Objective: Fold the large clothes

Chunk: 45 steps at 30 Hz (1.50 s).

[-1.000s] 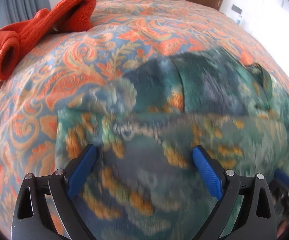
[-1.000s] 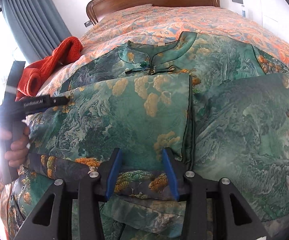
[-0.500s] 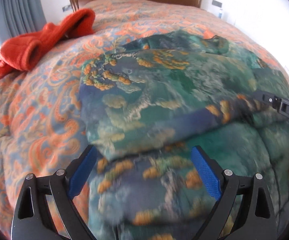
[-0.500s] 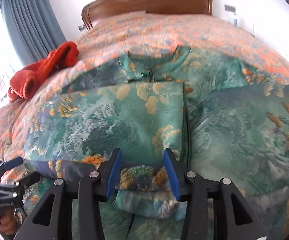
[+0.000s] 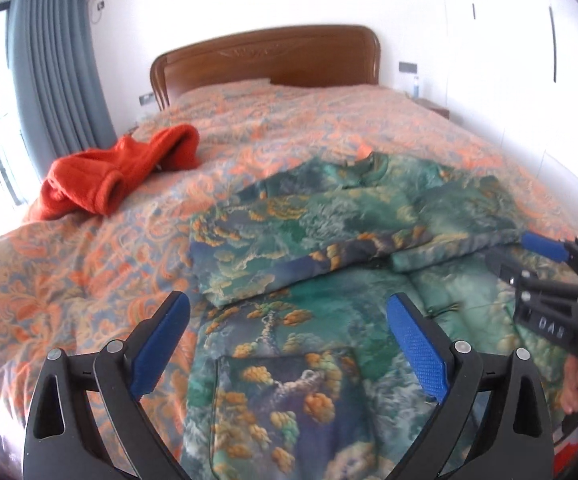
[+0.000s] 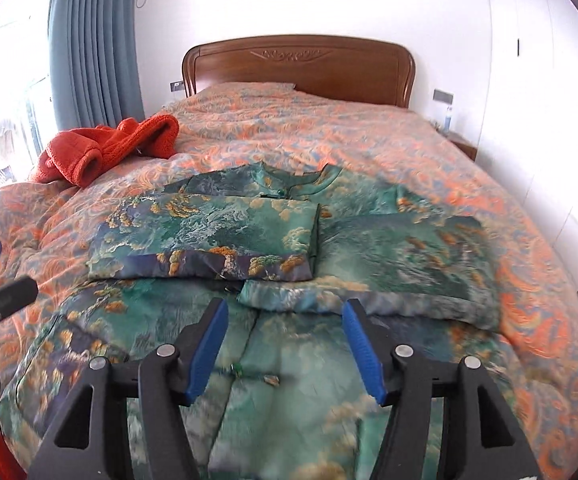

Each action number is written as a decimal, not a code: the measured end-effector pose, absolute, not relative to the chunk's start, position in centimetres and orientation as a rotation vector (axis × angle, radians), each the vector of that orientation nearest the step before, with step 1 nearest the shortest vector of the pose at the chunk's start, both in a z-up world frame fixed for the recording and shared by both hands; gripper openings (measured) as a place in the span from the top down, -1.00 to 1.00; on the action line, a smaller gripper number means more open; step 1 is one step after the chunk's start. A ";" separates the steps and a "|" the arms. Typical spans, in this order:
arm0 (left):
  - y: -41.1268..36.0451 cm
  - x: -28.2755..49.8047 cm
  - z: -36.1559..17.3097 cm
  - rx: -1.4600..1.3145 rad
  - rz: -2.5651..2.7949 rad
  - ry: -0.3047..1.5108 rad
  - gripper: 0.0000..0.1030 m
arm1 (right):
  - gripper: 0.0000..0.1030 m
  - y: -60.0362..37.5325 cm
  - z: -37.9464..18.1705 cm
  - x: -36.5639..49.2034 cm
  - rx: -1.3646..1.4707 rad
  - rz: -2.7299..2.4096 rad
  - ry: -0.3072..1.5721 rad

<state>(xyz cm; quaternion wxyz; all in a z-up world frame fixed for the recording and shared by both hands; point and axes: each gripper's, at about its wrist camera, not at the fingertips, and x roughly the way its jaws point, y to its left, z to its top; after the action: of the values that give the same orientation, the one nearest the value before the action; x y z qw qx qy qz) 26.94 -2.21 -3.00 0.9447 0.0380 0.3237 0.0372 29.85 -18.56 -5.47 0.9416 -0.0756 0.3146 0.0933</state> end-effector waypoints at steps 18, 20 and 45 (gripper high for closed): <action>-6.7 21.2 1.6 0.154 0.116 0.517 -0.99 | -0.70 -22.9 -1.5 17.4 -0.201 -0.050 0.524; -6.8 21.0 1.7 0.150 0.114 0.520 -0.99 | -0.70 -23.2 -1.2 16.8 -0.202 -0.071 0.520; -7.1 19.9 0.9 0.005 -0.075 0.633 -0.99 | -0.73 -25.3 2.3 12.5 -0.075 -0.088 0.362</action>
<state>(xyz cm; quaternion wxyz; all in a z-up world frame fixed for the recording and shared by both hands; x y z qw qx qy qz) 19.92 -7.07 0.93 0.9496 0.0024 0.3112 -0.0369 12.51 -25.28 2.32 0.9820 -0.0371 0.1800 -0.0436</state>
